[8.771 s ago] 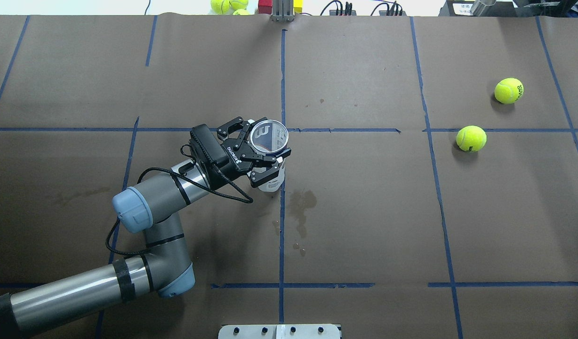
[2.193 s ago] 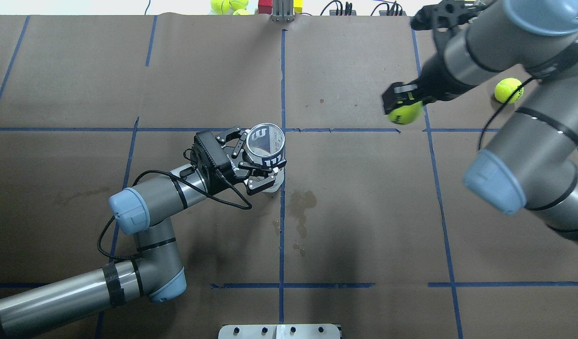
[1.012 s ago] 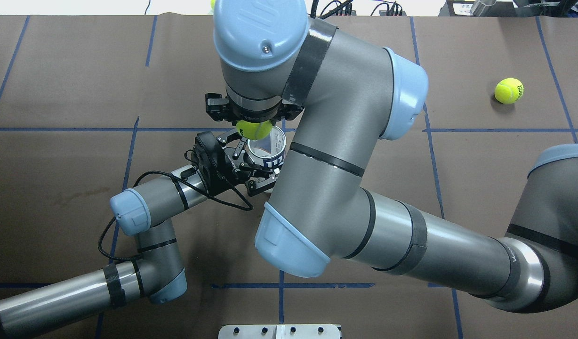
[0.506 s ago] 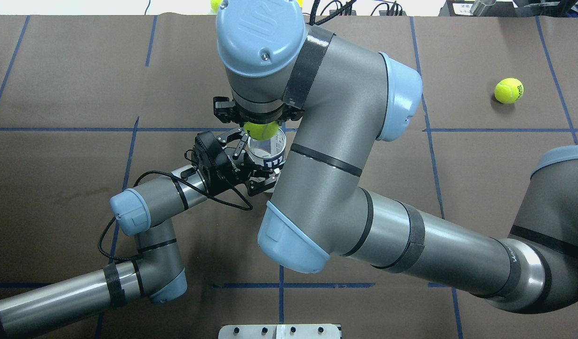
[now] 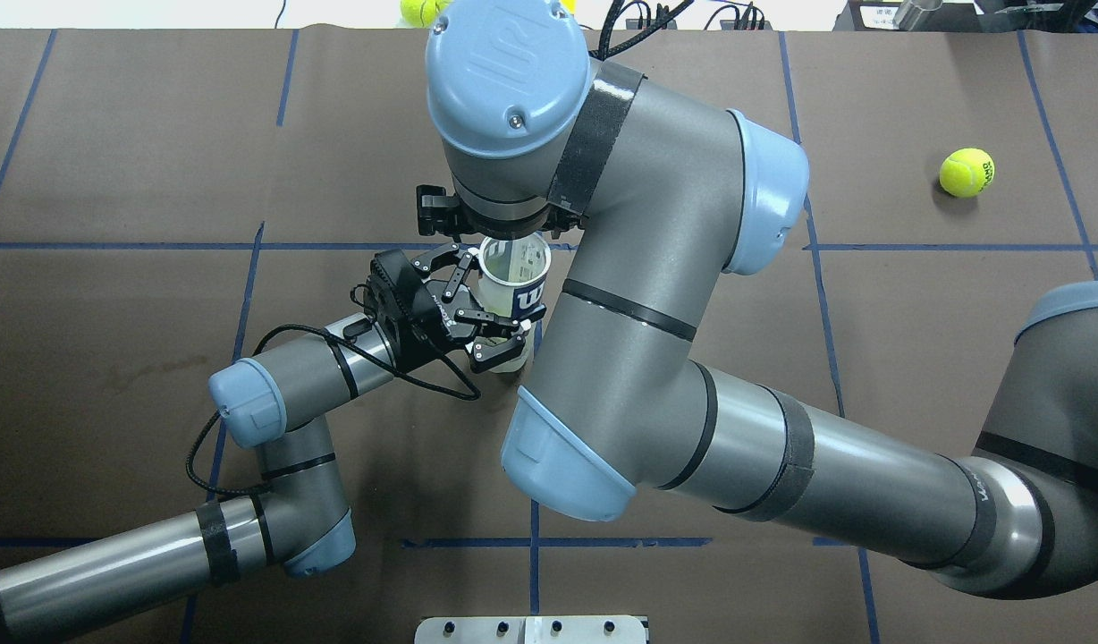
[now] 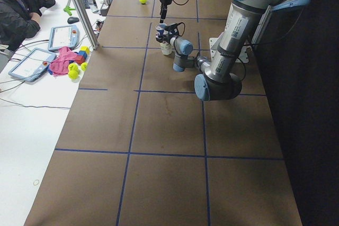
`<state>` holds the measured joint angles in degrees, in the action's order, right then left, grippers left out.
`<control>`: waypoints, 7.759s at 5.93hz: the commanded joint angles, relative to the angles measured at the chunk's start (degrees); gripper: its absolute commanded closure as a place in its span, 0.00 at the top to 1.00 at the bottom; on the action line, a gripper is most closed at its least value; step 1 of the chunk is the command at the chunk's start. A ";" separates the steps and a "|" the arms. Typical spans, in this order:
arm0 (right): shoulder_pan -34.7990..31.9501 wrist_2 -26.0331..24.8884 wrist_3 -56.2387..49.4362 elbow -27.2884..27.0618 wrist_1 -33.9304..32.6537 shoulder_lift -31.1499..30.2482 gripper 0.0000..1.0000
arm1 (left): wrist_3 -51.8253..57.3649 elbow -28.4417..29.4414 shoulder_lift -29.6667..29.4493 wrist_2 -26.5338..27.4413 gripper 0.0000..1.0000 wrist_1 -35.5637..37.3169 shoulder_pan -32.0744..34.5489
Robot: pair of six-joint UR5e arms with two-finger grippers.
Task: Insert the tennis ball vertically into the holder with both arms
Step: 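Lower the ball into the can and open the right gripper, then withdraw the right gripper from the can toward the remaining tennis ball, then lower the right gripper onto the second tennis ball and grasp it, then lift the ball with the right gripper and carry it over the can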
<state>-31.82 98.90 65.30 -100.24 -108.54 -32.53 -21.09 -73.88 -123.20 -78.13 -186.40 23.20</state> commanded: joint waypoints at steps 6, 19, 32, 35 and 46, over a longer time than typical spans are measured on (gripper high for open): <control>-7.07 10.11 -7.17 -7.15 -0.53 -5.07 1.00 | -0.09 -0.30 -0.02 -0.09 0.85 -0.46 0.00; -40.25 25.73 -72.16 30.87 41.23 -32.49 1.00 | 0.00 -2.50 1.38 -0.18 0.86 -0.37 -0.09; -33.84 17.65 -65.39 38.98 54.93 -34.98 0.29 | 0.00 -2.50 1.47 -0.18 0.87 -0.37 -0.18; -34.98 24.74 -56.30 29.10 54.32 -34.36 0.22 | 0.00 -2.50 1.47 -0.09 0.87 -0.37 -0.18; 1.64 -3.59 -7.31 -12.79 -1.14 -8.26 0.02 | 0.00 -2.23 0.86 0.00 0.87 -0.11 -0.62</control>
<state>-33.57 98.79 56.20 -113.69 -108.26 -42.50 -21.09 -76.17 -122.24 -78.15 -186.51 22.62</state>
